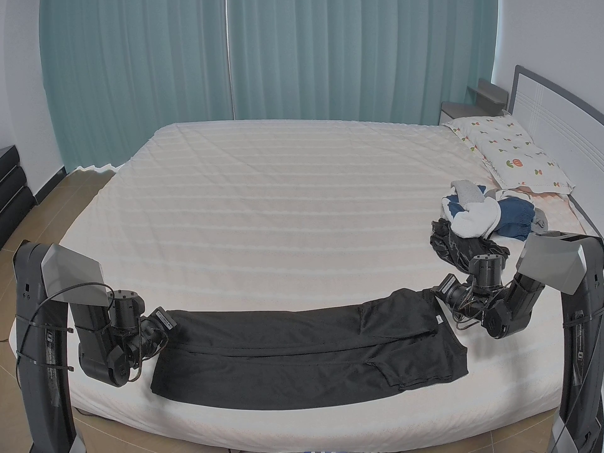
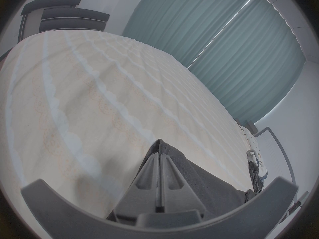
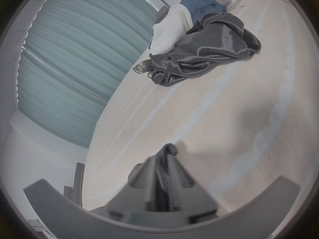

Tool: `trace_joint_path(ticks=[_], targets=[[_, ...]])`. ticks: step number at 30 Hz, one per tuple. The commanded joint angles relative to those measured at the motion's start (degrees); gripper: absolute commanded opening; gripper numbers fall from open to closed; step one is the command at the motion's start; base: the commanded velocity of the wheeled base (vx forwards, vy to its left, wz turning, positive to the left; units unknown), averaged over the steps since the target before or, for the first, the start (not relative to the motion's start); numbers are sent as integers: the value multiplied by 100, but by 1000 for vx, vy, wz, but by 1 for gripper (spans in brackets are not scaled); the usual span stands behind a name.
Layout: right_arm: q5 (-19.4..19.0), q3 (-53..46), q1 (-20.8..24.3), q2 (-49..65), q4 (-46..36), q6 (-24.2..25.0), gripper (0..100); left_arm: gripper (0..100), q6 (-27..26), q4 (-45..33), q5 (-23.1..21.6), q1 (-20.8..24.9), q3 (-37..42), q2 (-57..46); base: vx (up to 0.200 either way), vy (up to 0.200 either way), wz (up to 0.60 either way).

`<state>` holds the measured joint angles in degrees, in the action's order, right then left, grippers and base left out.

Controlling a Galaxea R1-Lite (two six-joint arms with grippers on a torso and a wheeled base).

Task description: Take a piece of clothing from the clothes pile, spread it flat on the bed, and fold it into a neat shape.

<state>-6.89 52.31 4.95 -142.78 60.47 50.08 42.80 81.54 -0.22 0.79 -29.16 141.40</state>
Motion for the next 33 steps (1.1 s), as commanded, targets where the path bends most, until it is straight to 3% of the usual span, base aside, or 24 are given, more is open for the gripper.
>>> trace_joint_path(ticks=[1,13,31,32,33], targets=[[3,7,-29,-22,18,11,0,0,9,2,4,-9,7,11,0,0,0],[109,16,-143,-31,18,19,0,0,9,11,277,-35,-20,19,0,0,0],[126,-10,-196,-40,167,37,0,0,9,-7,294,-18,51,11,0,0,0],[117,-10,-196,-40,159,37,0,100,9,-7,294,-18,51,11,0,0,0],[117,-28,-196,-40,167,37,0,100,9,-7,294,-18,51,11,0,0,0]])
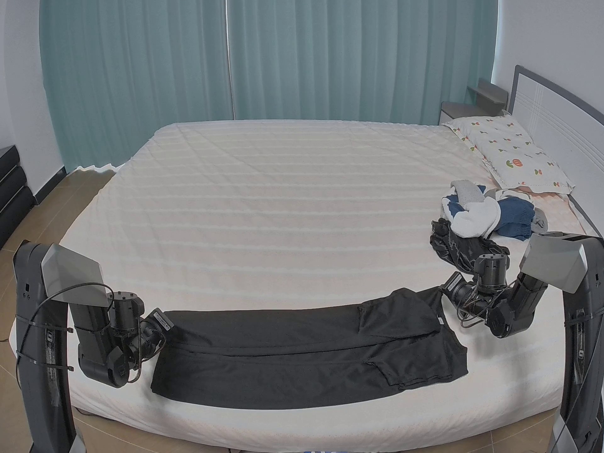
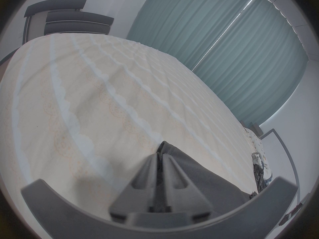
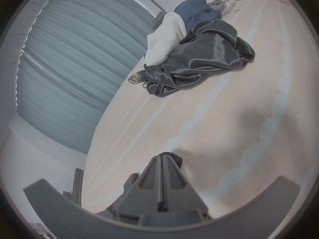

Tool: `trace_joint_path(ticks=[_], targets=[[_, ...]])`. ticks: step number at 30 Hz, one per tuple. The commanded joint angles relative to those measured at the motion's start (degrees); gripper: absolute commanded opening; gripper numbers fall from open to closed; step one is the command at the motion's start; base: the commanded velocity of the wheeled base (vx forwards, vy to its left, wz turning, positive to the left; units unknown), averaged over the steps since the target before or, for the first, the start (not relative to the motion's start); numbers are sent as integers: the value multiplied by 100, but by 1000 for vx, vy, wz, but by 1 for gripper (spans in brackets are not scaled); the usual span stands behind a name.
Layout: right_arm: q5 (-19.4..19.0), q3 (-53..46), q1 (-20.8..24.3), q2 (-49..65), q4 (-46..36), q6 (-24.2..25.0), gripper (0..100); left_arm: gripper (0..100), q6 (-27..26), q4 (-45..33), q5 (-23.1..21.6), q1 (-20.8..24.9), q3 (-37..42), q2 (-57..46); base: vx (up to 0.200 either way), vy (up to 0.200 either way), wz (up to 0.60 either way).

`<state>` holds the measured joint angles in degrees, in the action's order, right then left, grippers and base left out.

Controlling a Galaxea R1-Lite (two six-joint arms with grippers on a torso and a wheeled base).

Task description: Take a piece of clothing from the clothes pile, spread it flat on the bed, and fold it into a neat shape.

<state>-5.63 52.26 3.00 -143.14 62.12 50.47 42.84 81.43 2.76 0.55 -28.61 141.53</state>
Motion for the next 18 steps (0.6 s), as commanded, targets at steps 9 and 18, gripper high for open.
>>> trace_joint_path(ticks=[9,18], targets=[[-17,-190,-54,67,169,24,100,100,5,31,-21,-64,75,-100,0,0,0],[-105,-770,-115,304,661,367,100,100,-12,321,-152,-72,391,-179,0,0,0]])
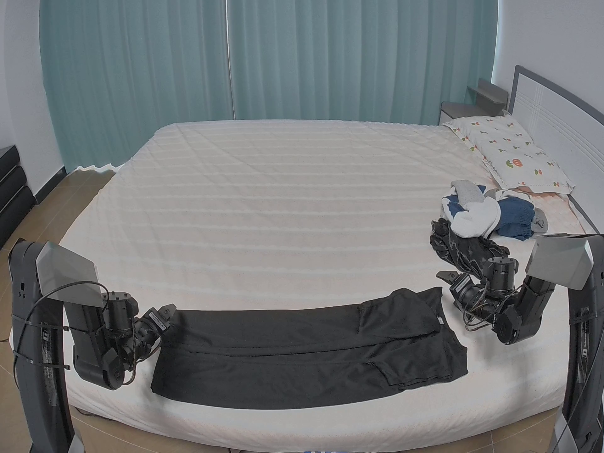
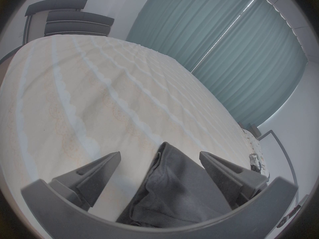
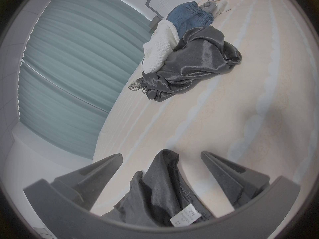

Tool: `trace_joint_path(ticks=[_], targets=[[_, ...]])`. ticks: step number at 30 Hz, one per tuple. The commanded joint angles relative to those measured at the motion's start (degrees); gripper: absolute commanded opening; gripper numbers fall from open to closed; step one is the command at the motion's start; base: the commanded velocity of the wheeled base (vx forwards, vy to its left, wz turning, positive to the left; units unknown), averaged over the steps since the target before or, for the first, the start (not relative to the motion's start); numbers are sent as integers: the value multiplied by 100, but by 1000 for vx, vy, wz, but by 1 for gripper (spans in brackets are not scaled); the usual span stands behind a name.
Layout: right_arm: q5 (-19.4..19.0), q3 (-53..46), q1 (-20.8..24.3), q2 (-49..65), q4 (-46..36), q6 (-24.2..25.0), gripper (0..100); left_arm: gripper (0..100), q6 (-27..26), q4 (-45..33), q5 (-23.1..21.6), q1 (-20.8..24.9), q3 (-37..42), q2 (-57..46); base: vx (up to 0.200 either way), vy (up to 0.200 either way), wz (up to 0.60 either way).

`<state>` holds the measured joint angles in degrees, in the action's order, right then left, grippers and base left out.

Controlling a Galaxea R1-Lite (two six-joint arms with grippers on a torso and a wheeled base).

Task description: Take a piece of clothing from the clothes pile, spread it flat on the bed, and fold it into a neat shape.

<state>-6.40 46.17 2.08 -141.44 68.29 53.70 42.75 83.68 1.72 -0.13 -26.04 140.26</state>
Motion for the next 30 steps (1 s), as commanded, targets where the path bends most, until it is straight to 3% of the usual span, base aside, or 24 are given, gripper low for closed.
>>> trace_joint_path(ticks=[1,18,24,30], targets=[[-28,-161,-24,107,44,44,100,100,-13,140,-93,-4,169,-43,0,0,0],[-28,-152,-24,37,70,44,100,100,5,184,-146,13,187,-61,0,0,0],[-28,-152,-24,37,70,44,100,100,5,175,-137,13,222,-61,-200,0,0],[-28,-152,-24,37,70,44,100,100,-13,184,-137,5,196,-52,0,0,0]])
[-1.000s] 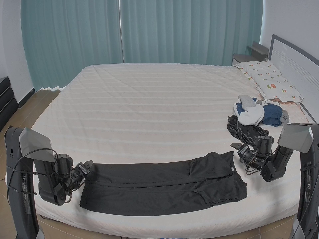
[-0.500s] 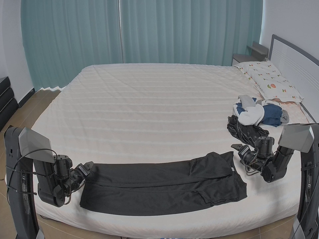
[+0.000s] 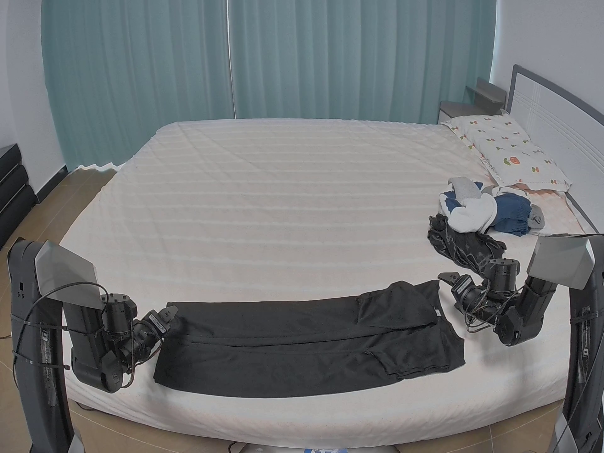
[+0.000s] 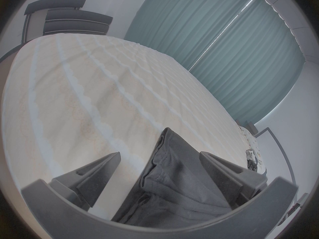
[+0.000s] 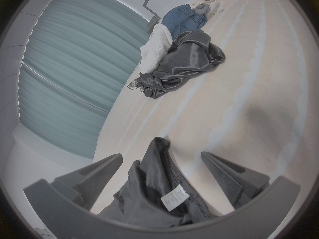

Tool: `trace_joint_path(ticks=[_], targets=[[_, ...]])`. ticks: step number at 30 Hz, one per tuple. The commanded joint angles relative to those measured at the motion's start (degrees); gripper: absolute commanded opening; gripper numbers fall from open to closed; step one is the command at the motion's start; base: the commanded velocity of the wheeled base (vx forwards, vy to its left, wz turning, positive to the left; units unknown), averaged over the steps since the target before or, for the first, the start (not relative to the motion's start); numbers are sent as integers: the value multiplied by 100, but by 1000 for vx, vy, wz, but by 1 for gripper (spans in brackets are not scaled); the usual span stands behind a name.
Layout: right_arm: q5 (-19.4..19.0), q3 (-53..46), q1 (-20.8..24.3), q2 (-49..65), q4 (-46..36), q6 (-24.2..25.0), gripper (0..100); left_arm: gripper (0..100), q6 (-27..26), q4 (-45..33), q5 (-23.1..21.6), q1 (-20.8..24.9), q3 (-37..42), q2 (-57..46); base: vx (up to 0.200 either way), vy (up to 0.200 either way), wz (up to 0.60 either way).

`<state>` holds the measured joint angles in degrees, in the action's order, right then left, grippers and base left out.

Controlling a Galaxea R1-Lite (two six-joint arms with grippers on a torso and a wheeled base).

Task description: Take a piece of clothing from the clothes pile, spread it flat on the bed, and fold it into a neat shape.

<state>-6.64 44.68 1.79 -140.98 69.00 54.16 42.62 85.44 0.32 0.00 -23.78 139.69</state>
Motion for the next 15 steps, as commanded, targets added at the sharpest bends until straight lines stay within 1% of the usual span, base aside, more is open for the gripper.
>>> trace_joint_path(ticks=[1,5,9,10,13,15], targets=[[-4,6,5,-8,0,-2,100,100,1,7,3,-18,-56,5,0,0,0],[-4,-3,14,-8,8,-2,100,100,10,-28,-5,-35,-206,-56,0,0,0],[5,15,32,-34,8,7,100,100,-157,-450,-14,9,-469,-302,0,0,0],[23,15,41,-52,17,-2,100,100,-456,-977,-23,0,-654,-496,0,0,0],[32,-3,49,-70,61,-11,100,100,-702,-1803,-67,-9,-997,-768,0,0,0],[49,-12,58,-113,184,-29,100,100,-755,-2278,-137,-26,-1269,-988,0,0,0]])
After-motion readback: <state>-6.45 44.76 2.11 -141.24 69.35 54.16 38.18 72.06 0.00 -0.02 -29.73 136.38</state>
